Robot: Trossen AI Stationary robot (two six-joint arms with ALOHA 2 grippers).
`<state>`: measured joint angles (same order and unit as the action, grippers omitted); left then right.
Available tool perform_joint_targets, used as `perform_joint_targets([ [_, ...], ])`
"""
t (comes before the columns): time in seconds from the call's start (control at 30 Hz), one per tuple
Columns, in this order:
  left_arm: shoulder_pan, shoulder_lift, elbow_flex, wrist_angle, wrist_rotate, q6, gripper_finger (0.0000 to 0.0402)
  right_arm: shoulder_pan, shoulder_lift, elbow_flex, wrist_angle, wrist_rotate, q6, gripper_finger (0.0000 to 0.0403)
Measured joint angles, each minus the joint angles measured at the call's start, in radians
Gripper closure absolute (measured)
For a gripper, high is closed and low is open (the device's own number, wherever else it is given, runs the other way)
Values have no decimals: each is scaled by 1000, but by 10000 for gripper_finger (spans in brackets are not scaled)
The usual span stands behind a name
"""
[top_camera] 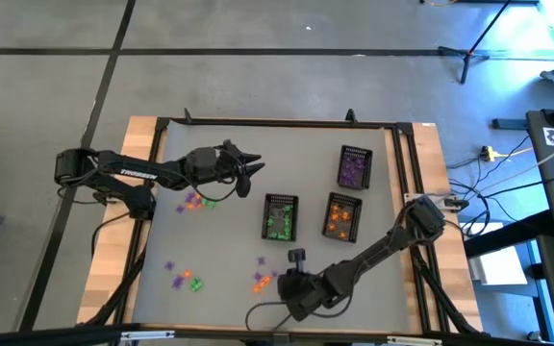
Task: Sort Halloween decoration
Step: Put the purple spider toy into the top bin
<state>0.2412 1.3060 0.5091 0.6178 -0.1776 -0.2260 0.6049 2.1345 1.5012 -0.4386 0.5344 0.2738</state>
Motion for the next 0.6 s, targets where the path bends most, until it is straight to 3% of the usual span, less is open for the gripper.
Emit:
perform_joint_targets([
  [0.17, 0, 0, 0, -3, 0, 0, 266, 24, -51, 26, -85, 76, 10, 402],
  [0.33, 0, 0, 0, 0, 0, 0, 266, 48, -178, -46, -100, 163, 34, 403],
  [0.43, 0, 0, 0, -1, 0, 0, 266, 52, -289, -177, -2, 185, 39, 403],
  [0.6, 0, 0, 0, -5, 0, 0, 266, 45, -521, -539, 266, 188, 82, 403],
])
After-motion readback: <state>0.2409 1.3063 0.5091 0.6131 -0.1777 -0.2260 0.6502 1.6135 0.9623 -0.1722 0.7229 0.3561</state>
